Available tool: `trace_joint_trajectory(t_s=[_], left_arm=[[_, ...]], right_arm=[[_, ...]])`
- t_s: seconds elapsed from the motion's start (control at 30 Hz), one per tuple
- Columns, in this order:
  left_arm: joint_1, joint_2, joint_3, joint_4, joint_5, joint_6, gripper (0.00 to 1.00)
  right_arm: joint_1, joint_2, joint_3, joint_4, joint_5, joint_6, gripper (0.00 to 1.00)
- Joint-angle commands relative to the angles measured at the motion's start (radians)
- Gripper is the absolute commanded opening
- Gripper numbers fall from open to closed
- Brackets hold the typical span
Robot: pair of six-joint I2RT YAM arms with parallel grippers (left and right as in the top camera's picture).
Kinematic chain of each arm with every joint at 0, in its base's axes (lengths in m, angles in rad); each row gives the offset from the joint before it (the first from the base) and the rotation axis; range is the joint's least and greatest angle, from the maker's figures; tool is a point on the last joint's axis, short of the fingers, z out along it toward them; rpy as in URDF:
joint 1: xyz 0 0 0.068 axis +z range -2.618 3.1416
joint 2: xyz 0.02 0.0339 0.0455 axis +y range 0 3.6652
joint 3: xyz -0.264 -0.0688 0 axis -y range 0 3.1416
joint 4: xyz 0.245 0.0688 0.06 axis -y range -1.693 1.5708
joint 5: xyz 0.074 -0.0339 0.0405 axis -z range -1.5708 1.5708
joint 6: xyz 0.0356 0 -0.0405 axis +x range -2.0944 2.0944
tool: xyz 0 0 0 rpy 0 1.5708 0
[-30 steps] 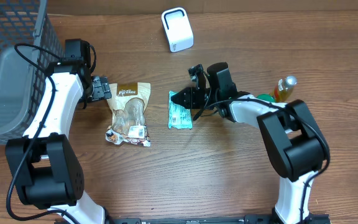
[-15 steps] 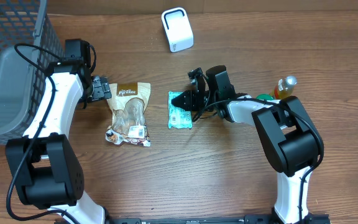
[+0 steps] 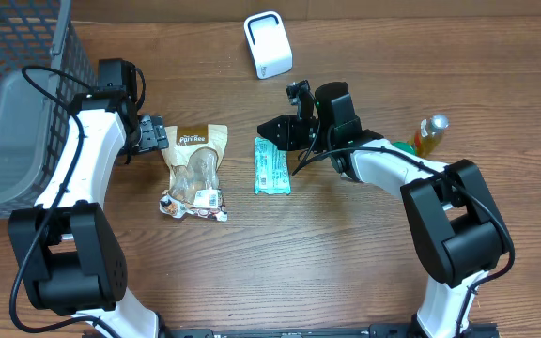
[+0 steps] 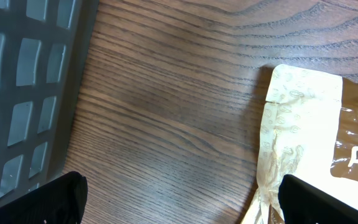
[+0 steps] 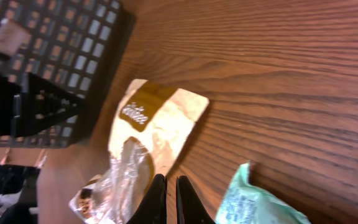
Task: Scan the item barcode
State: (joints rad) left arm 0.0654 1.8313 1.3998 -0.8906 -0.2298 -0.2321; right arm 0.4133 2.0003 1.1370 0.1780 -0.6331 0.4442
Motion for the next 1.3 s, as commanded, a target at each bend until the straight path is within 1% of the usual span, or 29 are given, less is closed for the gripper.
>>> trace_joint_trajectory(t_s=[0.0,0.2,0.33,0.47,0.6,0.7,0.77,0.97,1.07,1.1,1.17,1.27], left_arm=[[-0.007,-0.001,0.005,0.002,-0.013,0.004,1.00],[-0.007,-0.001,0.005,0.002,-0.013,0.004,1.00],[-0.007,-0.001,0.005,0.002,-0.013,0.004,1.00],[-0.007,-0.001,0.005,0.002,-0.013,0.004,1.00],[-0.007,-0.001,0.005,0.002,-0.013,0.004,0.99],[-0.007,-0.001,0.005,0.002,-0.013,0.004,1.00],[-0.007,-0.001,0.005,0.002,-0.013,0.004,1.00],[-0.007,-0.001,0.005,0.002,-0.013,0.004,1.00],[-0.007,-0.001,0.005,0.002,-0.013,0.004,0.99],[-0.007,-0.001,0.005,0.002,-0.013,0.004,0.99],[-0.007,-0.001,0.005,0.002,-0.013,0.004,0.99],[-0.007,-0.001,0.005,0.002,-0.013,0.004,1.00]], right_arm=[[0.006,0.060,0.010,0.007,0.057,-0.007,0.04],[0.006,0.146,0.010,0.018,0.064,-0.006,0.04],[0.006,0.155,0.010,0.009,0.059,-0.007,0.04],[0.005,0.114,0.011,0.027,0.005,-0.007,0.04],[0.005,0.007,0.013,0.018,-0.057,-0.007,0.04],[0.007,-0.074,0.013,-0.027,-0.080,-0.006,0.04],[0.009,-0.099,0.013,-0.063,-0.089,-0.006,0.04],[0.013,-0.089,0.011,-0.223,-0.101,-0.010,0.04],[0.014,-0.087,0.008,-0.276,-0.100,-0.080,0.04],[0.014,-0.087,0.008,-0.278,-0.097,-0.078,0.04],[0.011,-0.092,0.011,-0.277,-0.086,-0.065,0.09],[0.001,-0.108,0.011,-0.296,0.017,-0.044,0.19]])
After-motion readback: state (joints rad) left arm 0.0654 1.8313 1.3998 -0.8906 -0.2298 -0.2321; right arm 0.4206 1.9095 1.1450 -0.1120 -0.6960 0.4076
